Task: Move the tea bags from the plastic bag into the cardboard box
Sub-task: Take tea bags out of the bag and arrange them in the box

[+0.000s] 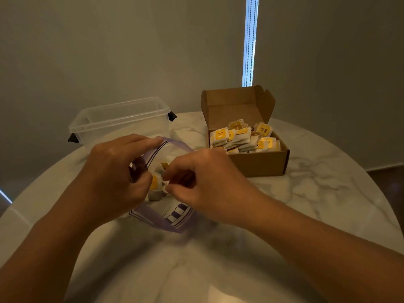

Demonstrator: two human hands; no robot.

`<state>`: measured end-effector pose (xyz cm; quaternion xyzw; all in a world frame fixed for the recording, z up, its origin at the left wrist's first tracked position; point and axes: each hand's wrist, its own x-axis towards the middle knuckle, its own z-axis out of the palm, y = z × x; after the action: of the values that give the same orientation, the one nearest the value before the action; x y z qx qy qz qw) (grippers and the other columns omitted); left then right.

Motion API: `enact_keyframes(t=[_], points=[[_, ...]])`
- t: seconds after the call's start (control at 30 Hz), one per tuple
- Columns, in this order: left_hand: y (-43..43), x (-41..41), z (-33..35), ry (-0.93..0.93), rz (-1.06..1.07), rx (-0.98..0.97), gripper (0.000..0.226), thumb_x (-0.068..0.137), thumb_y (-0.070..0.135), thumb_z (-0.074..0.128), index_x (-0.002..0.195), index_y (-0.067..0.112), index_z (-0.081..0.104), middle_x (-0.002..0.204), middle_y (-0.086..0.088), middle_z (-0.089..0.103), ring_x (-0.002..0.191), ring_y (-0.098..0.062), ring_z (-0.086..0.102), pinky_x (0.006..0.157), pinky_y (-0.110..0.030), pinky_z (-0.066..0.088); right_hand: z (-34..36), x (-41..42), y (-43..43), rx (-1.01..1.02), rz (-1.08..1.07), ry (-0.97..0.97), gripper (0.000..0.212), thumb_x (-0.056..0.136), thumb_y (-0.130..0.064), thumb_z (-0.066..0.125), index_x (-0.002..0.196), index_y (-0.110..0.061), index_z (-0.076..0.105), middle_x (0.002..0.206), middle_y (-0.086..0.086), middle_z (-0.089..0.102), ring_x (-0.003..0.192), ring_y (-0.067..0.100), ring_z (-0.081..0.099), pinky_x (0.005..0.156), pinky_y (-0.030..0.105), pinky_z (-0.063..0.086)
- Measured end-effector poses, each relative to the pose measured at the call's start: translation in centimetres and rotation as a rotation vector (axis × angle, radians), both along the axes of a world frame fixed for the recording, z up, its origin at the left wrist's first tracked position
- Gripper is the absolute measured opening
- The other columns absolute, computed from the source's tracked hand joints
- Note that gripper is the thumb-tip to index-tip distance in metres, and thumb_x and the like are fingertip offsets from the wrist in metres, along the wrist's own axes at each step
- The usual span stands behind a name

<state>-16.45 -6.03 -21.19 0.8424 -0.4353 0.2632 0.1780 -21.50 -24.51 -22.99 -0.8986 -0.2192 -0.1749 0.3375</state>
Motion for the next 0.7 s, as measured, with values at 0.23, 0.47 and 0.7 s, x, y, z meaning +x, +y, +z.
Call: enact_keyframes(t=[0.23, 0.47, 0.7], points=[[-0.1, -0.2, -0.1, 0.014, -0.008, -0.028, 0.053, 0.072, 0.004, 0.055, 0.124, 0.007, 0.064, 0.107, -0.004, 0.068, 0.074, -0.012, 0.061, 0.065, -0.023, 0.052, -1.2, 4.2, 3.3, -0.072, -0.194, 0.209, 0.013, 0.084, -0.016, 0.07, 0.092, -0.006, 0.07, 0.092, 0.009, 0.065, 0.087, 0.024, 0.061, 0.071, 0.032, 0.052], [0.0, 0.0, -0.1, 0.016, -0.001, -0.037, 0.053, 0.072, 0.006, 0.056, 0.124, 0.005, 0.064, 0.109, -0.005, 0.069, 0.075, -0.006, 0.057, 0.066, -0.016, 0.055, -2.7, 6.0, 5.1, -0.016, -0.248, 0.223, 0.014, 0.08, -0.009, 0.071, 0.073, -0.012, 0.059, 0.074, 0.007, 0.058, 0.072, 0.023, 0.057, 0.047, 0.024, 0.03], [0.1, 0.1, -0.2, 0.031, 0.0, -0.046, 0.052, 0.078, 0.019, 0.048, 0.125, 0.006, 0.064, 0.11, -0.003, 0.068, 0.077, -0.004, 0.054, 0.07, -0.018, 0.054, -3.2, 5.7, 5.1, 0.061, -0.23, 0.168, 0.003, 0.084, -0.014, 0.072, 0.083, -0.012, 0.07, 0.079, 0.007, 0.065, 0.073, 0.02, 0.06, 0.058, 0.028, 0.042]])
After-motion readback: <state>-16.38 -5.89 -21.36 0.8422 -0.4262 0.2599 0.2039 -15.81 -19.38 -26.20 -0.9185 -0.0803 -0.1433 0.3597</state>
